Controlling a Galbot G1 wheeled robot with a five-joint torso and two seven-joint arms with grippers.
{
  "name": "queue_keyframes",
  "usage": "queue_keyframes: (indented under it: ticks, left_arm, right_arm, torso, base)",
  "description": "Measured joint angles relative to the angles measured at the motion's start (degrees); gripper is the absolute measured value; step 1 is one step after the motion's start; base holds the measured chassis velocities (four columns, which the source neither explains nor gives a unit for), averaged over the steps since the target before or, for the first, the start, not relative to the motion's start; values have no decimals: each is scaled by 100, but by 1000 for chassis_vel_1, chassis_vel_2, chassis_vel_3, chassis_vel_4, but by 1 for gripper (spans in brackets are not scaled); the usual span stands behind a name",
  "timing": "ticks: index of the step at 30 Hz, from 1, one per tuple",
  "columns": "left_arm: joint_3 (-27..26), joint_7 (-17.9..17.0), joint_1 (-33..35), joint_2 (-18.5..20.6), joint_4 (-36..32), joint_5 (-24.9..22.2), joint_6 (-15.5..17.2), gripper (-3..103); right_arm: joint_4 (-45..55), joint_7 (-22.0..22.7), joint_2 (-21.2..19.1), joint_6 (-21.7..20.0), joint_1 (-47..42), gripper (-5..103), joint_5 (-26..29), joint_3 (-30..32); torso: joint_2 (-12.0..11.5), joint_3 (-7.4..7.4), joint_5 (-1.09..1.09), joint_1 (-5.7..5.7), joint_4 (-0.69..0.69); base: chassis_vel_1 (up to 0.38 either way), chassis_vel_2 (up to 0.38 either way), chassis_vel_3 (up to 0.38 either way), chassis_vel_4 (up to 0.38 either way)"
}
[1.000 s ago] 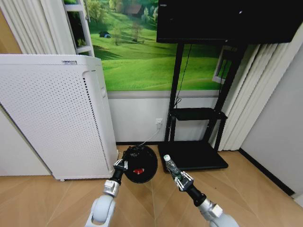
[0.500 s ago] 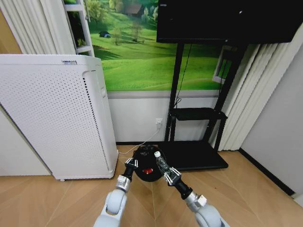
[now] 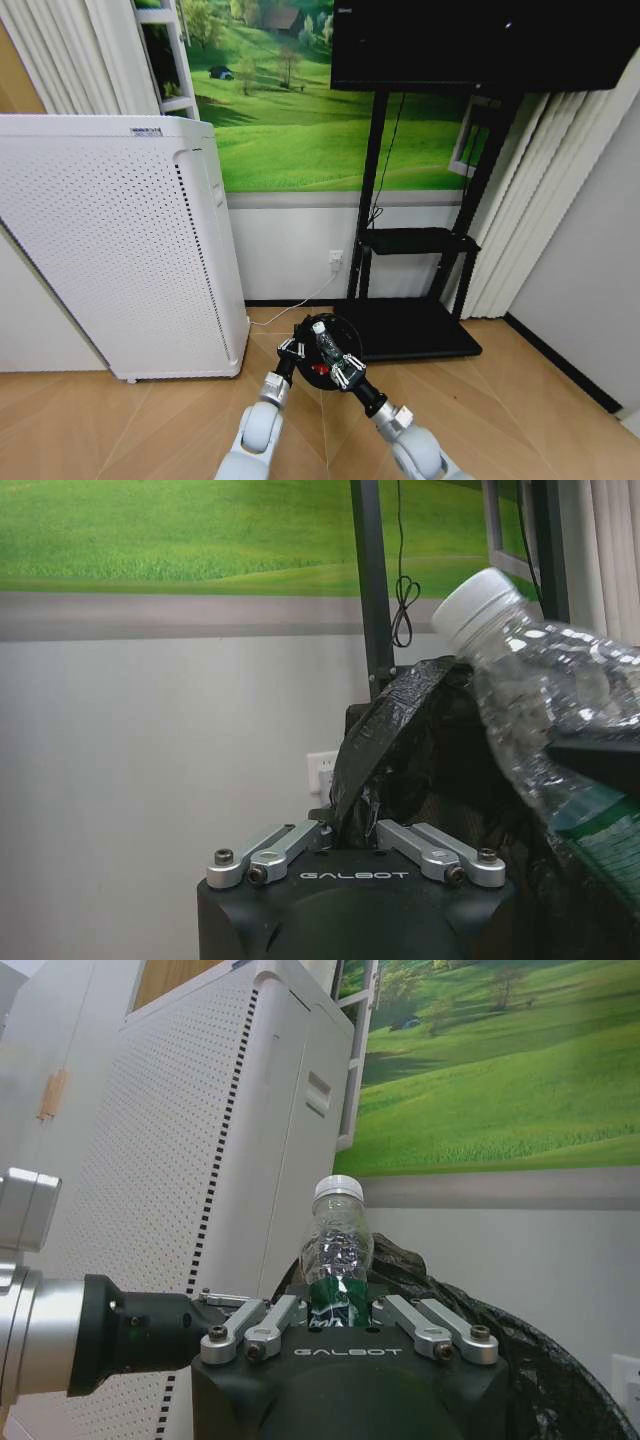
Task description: Pick up the trash bin and place the garbage on the floor into it.
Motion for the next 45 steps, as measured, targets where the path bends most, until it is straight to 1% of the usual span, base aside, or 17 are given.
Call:
queue_keyframes:
  ticks: [8, 10, 11, 12, 14, 15, 17, 18, 21, 23, 24, 25, 28, 35, 39, 43, 45]
  left_arm:
    - [2, 4, 68, 37, -73, 2, -6, 6]
    - [-6, 9, 70, 41, -73, 2, -9, 6]
    - [-14, 11, 69, 44, -74, 2, -13, 6]
    - [-14, 11, 69, 44, -74, 2, -13, 6]
    - [-22, 11, 56, 43, -74, 1, -16, 6]
    - [-22, 11, 56, 43, -74, 1, -16, 6]
    - [-23, 16, 51, 36, -76, 0, -17, 6]
    - [-23, 16, 51, 36, -76, 0, -17, 6]
    - [-17, 29, 51, 33, -91, 1, -17, 6]
    - [-17, 29, 52, 33, -94, 1, -17, 6]
    - [-17, 29, 56, 33, -105, 1, -17, 6]
    - [-17, 29, 56, 33, -105, 1, -17, 6]
    - [-56, 36, 101, 61, -237, -45, -16, 6]
    - [-360, 54, 212, 166, -575, -203, 50, 6]
    - [-552, 44, 388, 269, -1045, -405, 151, 6]
    - [-628, 42, 470, 322, -1220, -447, 169, 6]
    - [-718, 35, 622, 394, -1471, -498, 197, 6]
  right_arm:
    - [-224, 42, 37, -91, 125, 20, -47, -44]
    - [-231, 46, 27, -149, 132, 25, -42, -35]
    - [-243, 42, 16, -169, 141, 36, -38, -22]
    - [-243, 42, 16, -169, 141, 36, -38, -22]
    - [-270, 54, 4, -179, 148, 48, -90, 9]
    - [-270, 54, 4, -179, 148, 48, -90, 9]
    - [-286, 88, 5, -181, 147, 58, -132, 35]
    - [-286, 88, 5, -181, 147, 58, -132, 35]
    - [-300, 153, -2, -181, 135, 74, -168, 90]
    - [-303, 170, -5, -182, 127, 74, -169, 104]
    - [-303, 196, -14, -184, 113, 80, -169, 123]
    - [-303, 196, -14, -184, 113, 80, -169, 123]
    - [-236, 301, -61, -467, -34, 95, -39, 329]
    - [-660, 335, -249, -680, -200, 100, 364, 766]
    - [-1037, 872, -278, -997, -212, 100, 737, 1016]
    - [-1179, 1090, -251, -1174, -185, 100, 797, 1122]
    - [-1333, 1385, -217, -1376, -155, 100, 796, 1246]
  torso:
    - [0, 0, 0, 0, 0]
    - [0, 0, 0, 0, 0]
    - [0, 0, 0, 0, 0]
    - [0, 0, 0, 0, 0]
    - [0, 0, 0, 0, 0]
    - [0, 0, 0, 0, 0]
    - [0, 0, 0, 0, 0]
    - [0, 0, 0, 0, 0]
    - [0, 0, 0, 0, 0]
    - [0, 0, 0, 0, 0]
    - [0, 0, 0, 0, 0]
    - [0, 0, 0, 0, 0]
    - [0, 0, 0, 0, 0]
    - [0, -1, 2, 0, -1]
    - [0, 0, 1, 0, 1]
    - [0, -1, -1, 0, -1]
    - [0, 0, 1, 0, 0]
  base:
    - [0, 0, 0, 0]
    - [0, 0, 0, 0]
    - [0, 0, 0, 0]
    - [0, 0, 0, 0]
    - [0, 0, 0, 0]
    - [0, 0, 0, 0]
    - [0, 0, 0, 0]
    - [0, 0, 0, 0]
    - [0, 0, 0, 0]
    - [0, 0, 0, 0]
    - [0, 0, 0, 0]
    - [0, 0, 0, 0]
    - [0, 0, 0, 0]
    - [0, 0, 0, 0]
    - [0, 0, 0, 0]
    - [0, 0, 0, 0]
    - [0, 0, 0, 0]
